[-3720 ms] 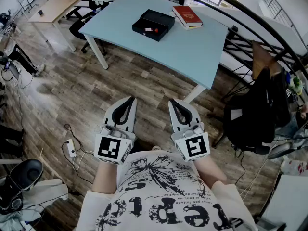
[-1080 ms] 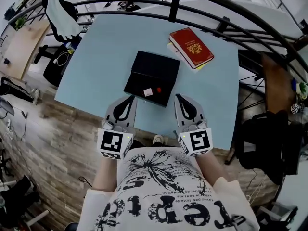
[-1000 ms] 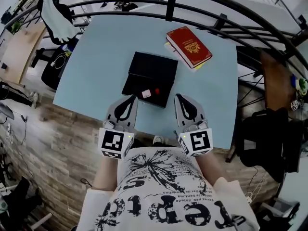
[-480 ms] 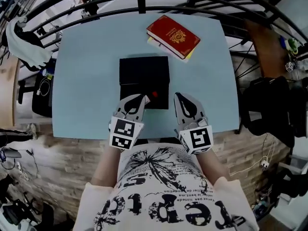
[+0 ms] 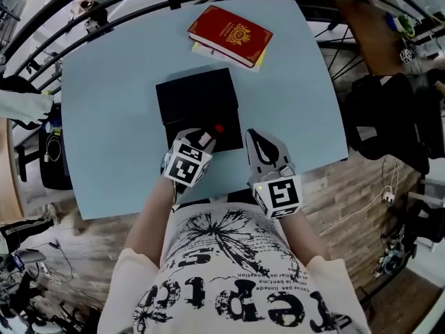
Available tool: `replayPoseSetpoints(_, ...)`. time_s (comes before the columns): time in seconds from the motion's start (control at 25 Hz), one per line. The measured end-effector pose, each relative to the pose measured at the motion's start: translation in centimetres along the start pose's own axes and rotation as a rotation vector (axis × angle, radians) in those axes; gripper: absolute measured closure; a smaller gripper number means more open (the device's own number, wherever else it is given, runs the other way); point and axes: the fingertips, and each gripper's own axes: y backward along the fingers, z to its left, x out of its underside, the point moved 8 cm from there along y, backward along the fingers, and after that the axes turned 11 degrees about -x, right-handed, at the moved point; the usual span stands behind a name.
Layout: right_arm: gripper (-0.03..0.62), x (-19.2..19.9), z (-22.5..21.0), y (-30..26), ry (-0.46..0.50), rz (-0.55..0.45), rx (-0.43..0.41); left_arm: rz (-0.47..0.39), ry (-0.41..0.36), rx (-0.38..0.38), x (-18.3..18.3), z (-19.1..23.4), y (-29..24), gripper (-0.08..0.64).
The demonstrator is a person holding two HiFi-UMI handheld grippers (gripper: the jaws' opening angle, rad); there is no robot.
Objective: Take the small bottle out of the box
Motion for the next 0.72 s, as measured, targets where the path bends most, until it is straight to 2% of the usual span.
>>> replayPoseSetpoints(0.16,0.583,0.4,-0.6,0.2,-0.006,0.011,0.032,0.107,-0.059,0.024,0.7,-0.4,-3.0,0.327)
replayPoseSetpoints(0.4,0.583,0.8,-1.8,1.0,-0.018,0.027,0.068,0.216,-0.101,0.011,1.6,-0.7,-5.7,0.31)
replayPoseSetpoints(0.56,0.583,1.2,-2.5,1.4,-0.029,0.037,0.08,0.254,-0.077,0.029,1.9,-0.4,-6.5,0.31)
replayPoseSetpoints(0.72,0.583,1.4,-3.0,1.7,-0.03,0.038,0.083,0.248,-0.011,0.093,2.2,-0.2,-7.2,0.31)
